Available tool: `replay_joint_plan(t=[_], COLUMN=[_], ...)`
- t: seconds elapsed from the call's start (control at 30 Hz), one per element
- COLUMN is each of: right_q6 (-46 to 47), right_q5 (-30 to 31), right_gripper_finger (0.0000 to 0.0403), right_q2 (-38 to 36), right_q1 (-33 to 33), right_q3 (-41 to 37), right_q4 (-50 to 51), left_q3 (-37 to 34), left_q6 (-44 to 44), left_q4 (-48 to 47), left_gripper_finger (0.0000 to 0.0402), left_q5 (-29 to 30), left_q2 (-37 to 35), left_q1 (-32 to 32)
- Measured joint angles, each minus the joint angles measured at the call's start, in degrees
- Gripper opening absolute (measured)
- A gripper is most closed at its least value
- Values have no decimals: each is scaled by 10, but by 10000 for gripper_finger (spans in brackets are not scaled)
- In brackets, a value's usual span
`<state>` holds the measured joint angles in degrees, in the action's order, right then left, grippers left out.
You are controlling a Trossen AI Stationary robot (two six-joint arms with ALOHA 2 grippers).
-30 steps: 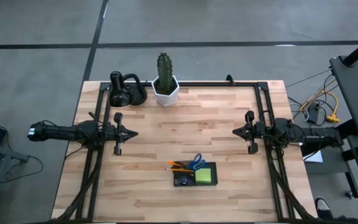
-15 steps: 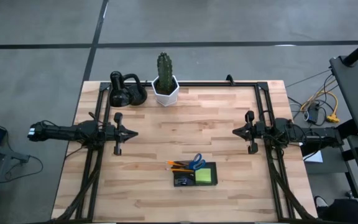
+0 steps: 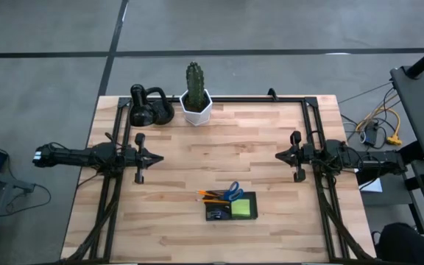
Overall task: Pick and place office supplies into organizer
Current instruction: Return to Home Position
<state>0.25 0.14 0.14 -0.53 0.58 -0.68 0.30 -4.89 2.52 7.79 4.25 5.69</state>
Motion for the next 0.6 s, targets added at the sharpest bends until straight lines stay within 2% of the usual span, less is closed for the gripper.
replay_joint_plan(t=[0.6], right_q6=[0], right_q5=[0], right_gripper_finger=[8], right_q2=[0], right_q1=[0], right_q3=[0], right_q4=[0], left_q3=[0], left_q6=[0], left_q4=[0], left_gripper_finger=[0], left_q5=[0], left_q2=[0], left_q1=[0])
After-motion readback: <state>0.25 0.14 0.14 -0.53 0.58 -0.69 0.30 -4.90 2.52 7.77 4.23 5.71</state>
